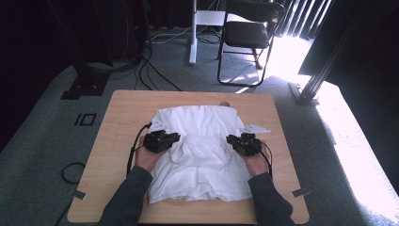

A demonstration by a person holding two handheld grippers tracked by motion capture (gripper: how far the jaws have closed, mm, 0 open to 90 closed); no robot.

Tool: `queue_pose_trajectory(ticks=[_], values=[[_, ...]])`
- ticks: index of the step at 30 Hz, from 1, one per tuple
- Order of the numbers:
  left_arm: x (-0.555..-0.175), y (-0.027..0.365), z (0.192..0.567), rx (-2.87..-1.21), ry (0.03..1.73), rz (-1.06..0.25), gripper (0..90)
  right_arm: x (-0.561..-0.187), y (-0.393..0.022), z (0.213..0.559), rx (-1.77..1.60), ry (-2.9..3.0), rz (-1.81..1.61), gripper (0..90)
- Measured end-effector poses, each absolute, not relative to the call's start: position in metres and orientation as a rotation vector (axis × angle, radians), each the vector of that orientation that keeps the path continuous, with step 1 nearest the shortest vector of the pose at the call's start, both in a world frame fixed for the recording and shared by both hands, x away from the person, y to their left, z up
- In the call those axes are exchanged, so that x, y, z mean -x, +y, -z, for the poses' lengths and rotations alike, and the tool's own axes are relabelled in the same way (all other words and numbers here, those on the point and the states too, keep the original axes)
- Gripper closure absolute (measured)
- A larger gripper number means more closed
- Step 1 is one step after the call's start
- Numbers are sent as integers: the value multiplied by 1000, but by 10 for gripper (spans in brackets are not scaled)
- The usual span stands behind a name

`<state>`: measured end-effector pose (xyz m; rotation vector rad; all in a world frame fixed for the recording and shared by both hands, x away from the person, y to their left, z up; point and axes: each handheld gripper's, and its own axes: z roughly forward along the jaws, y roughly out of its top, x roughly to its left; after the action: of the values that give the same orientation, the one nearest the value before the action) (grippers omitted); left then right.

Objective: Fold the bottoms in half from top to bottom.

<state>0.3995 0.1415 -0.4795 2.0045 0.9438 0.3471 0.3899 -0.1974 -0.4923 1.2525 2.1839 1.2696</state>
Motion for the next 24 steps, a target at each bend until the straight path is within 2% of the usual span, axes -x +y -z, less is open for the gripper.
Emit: queue_pose_trajectory(ticks=[4, 7, 9, 17, 24], values=[[-421, 125, 493, -2083, 979, -328, 848, -424, -187, 514, -1372, 2229, -1141, 834], [-433, 118, 512, -2177, 1043, -337, 848, -437, -179, 530, -1415, 2277, -1068, 832], [-437, 119, 523, -2201, 1068, -298, 847, -440, -177, 537, -1427, 2299, -1056, 832], [-408, 118, 517, -2129, 950, -255, 755, -423, -184, 531, -1319, 2360, -1321, 747], [-374, 120, 511, -2086, 830, -193, 740, -393, -195, 526, -1194, 2385, -1454, 693]])
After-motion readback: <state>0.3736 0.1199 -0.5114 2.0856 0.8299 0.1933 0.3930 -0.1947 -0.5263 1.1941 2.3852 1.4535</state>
